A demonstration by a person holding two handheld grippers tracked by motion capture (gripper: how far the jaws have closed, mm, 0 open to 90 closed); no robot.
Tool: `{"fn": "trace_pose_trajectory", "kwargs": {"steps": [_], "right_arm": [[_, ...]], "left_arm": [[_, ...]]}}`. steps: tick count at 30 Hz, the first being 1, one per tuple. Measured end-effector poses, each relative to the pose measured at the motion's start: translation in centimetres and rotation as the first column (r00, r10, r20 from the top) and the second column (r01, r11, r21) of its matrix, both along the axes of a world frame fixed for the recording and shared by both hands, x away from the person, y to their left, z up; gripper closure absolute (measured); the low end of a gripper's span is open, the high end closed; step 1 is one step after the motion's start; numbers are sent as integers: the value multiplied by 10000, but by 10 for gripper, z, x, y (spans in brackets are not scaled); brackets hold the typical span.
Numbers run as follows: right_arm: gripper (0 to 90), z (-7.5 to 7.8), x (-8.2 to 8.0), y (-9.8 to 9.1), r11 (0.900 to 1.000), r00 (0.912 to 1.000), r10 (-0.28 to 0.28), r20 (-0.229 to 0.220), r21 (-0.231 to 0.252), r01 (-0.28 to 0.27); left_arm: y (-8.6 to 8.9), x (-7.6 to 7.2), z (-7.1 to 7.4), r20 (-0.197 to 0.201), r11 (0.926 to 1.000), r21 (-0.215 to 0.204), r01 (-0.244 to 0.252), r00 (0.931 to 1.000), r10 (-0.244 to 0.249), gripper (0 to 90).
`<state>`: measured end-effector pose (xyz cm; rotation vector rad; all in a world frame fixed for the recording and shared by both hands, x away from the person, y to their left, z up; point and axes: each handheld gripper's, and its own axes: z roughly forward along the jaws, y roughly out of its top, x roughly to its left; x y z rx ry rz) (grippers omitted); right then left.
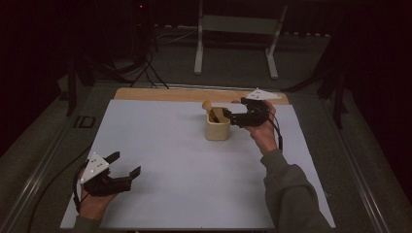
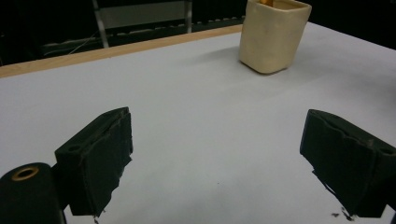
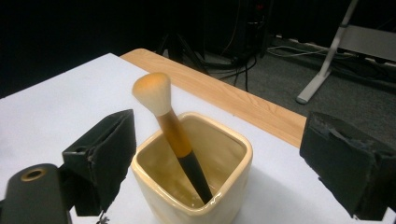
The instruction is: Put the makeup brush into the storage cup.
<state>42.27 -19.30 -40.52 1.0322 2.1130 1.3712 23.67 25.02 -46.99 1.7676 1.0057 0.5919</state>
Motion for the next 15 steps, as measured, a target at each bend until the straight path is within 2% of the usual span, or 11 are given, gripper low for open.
{"fn": "trace_pose_trajectory", "kwargs": {"steps": [10, 15], "right_arm": [[105, -2, -9, -7, 9998, 9998, 169, 57, -49, -169], [105, -3, -12, -11, 9999, 9999, 103, -26, 115, -102]], "left_arm": [[0, 0, 0, 5, 10000, 3, -10, 10000, 10, 107], [0, 0, 0, 6, 10000, 16, -46, 10000, 46, 106]]}}
